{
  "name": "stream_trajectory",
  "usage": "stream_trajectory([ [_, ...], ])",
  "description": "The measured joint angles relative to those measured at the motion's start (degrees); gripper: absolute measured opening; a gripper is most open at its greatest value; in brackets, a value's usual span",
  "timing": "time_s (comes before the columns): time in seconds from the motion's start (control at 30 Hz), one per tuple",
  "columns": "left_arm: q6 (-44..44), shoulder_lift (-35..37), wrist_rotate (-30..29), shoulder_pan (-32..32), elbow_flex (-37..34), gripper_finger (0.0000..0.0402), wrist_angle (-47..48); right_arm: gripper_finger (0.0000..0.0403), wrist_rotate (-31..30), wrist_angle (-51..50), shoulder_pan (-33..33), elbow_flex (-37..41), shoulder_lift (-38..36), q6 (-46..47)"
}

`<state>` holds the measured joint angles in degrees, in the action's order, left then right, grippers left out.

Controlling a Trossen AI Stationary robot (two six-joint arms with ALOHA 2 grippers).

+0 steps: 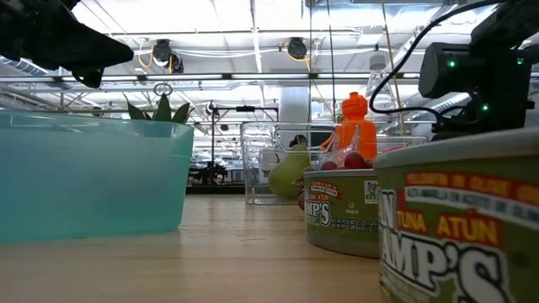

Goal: Pick & Place Food Item
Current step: Put the yellow mango into the bottom transparent bin

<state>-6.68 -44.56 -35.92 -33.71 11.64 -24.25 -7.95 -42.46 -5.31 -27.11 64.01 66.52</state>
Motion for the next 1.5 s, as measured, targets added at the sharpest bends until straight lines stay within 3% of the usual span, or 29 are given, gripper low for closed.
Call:
stream_trajectory([
  [0.23,0.0,0.0,-0.1,0.0,0.0,0.0049,-0.5,0.0219,1.3,2.0,2.2,-0.2,0.1,-1.4],
  [0.57,0.0,0.0,-0.1,0.0,0.0,0.0049,-1.3,0.0226,14.3,-1.1,10.9,-5.0,0.3,0.3],
  [0.97,0.1,0.0,0.0,0.0,0.0,0.0049,-1.3,0.0222,9.3,-4.9,20.4,-18.9,0.2,-0.2],
  [1.07,0.1,0.0,0.0,0.0,0.0,0.0049,-1.3,0.0225,4.7,-3.3,22.2,-23.1,0.2,-3.4],
  [1.2,0.2,0.0,0.0,0.0,0.0,0.0049,-1.3,0.0219,-3.4,3.7,23.3,-27.3,0.2,-12.0],
  [1.3,0.2,0.0,0.0,0.0,0.0,0.0049,-1.3,0.0219,-8.8,18.9,23.1,-27.8,0.3,-25.6],
  [1.5,0.3,0.0,0.0,0.0,0.0,0.0049,-2.2,0.0222,-4.8,45.8,19.2,-27.9,6.6,-50.4],
])
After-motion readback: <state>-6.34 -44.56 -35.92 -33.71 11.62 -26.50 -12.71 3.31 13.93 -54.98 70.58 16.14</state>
